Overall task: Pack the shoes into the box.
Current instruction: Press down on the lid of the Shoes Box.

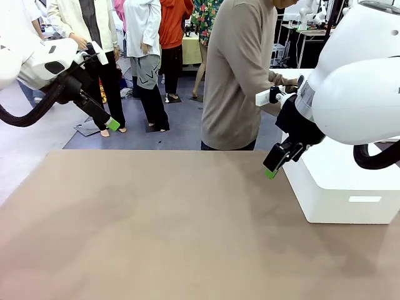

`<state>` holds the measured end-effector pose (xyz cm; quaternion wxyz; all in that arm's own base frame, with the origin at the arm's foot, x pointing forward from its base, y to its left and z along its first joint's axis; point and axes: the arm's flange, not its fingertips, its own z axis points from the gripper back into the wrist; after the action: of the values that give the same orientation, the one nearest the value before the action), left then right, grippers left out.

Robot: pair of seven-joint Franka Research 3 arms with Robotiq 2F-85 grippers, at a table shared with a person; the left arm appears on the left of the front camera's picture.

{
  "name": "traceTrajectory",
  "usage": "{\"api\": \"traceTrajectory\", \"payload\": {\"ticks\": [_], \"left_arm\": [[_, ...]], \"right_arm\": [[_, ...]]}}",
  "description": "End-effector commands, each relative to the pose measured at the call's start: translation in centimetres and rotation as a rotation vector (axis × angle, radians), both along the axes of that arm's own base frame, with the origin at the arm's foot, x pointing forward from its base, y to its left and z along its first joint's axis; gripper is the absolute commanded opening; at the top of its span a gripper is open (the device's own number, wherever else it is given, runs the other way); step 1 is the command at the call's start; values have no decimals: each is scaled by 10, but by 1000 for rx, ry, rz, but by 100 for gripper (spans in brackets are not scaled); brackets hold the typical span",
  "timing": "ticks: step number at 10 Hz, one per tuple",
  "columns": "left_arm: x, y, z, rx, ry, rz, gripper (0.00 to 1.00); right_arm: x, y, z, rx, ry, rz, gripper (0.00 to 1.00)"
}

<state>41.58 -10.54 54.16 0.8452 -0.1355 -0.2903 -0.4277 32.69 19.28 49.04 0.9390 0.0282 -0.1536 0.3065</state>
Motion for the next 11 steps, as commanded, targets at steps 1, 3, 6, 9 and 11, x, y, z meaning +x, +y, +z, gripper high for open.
{"api": "traceTrajectory", "payload": {"ticks": [1, 3, 6, 9, 11], "left_arm": [[1, 1, 2, 9, 0, 13, 100], [1, 1, 2, 9, 0, 13, 100], [1, 1, 2, 9, 0, 13, 100], [1, 1, 2, 9, 0, 13, 100], [1, 1, 2, 9, 0, 13, 100]], "right_arm": [[0, -1, 1, -3, -4, -4, 100], [0, -1, 1, -3, -4, -4, 100], [0, -1, 1, -3, -4, -4, 100], [0, -1, 1, -3, -4, -4, 100], [0, -1, 1, -3, -4, -4, 100]]}}
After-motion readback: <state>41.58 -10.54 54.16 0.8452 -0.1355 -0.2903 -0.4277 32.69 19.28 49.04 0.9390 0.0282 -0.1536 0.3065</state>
